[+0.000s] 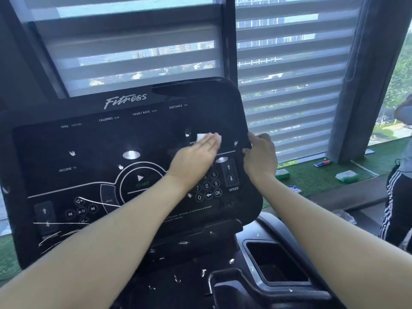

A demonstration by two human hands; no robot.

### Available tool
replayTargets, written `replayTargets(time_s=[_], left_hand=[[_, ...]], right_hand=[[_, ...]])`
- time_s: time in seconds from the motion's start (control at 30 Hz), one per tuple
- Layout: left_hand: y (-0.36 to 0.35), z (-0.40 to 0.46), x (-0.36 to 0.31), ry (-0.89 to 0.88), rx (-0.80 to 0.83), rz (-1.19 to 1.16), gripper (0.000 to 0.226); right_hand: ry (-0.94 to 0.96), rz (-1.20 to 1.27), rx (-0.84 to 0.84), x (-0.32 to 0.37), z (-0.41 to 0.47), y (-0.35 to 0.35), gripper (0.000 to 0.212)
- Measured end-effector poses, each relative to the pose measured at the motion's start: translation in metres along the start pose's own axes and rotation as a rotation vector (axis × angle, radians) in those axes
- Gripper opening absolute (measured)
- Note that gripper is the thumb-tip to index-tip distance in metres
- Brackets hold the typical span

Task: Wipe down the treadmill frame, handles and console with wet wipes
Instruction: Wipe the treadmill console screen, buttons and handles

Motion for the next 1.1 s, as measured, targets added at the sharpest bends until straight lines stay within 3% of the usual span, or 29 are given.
replayTargets(time_s=[0.07, 0.17, 0.37, 0.7, 0.9, 1.0, 1.1], left_hand=[[0.004, -0.004, 0.016, 0.06, -0.021, -0.011, 0.049], [-0.001, -0.005, 0.017, 0.15, -0.021, -0.093, 0.062], [-0.012, 0.016, -0.031, 0.012, -0.004, -0.14, 0.055], [-0.004, -0.034, 0.012, 0.039, 0.047, -0.15, 0.057], [0.002, -0.012, -0.004, 0.108, 0.126, -0.227, 0.062], [0.011, -0.039, 0.02, 0.101, 0.082, -0.201, 0.066], [0.009, -0.053, 0.044, 0.098, 0.021, -0.083, 0.056]], right_hand=[[0.002, 0.014, 0.007, -0.001, 0.001, 0.0, 0.042], [0.001, 0.013, 0.016, -0.002, 0.002, 0.0, 0.04], [0.013, -0.015, 0.025, -0.004, 0.002, -0.001, 0.037], [-0.026, 0.005, 0.006, -0.001, -0.003, -0.003, 0.044], [-0.041, -0.012, -0.035, 0.009, -0.009, -0.003, 0.024], [0.001, -0.01, -0.048, 0.014, -0.004, 0.0, 0.029], [0.039, -0.007, -0.059, 0.026, 0.0, 0.0, 0.029]])
Point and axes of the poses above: each hand's wrist, its own z-axis towards the middle knuckle, its own y-axis out of the back of the hand, x = y × z, the point moved 1 cm from there along z, towards the middle knuckle, and after that the axes turned 1 degree about -y, right-handed, at the moved point
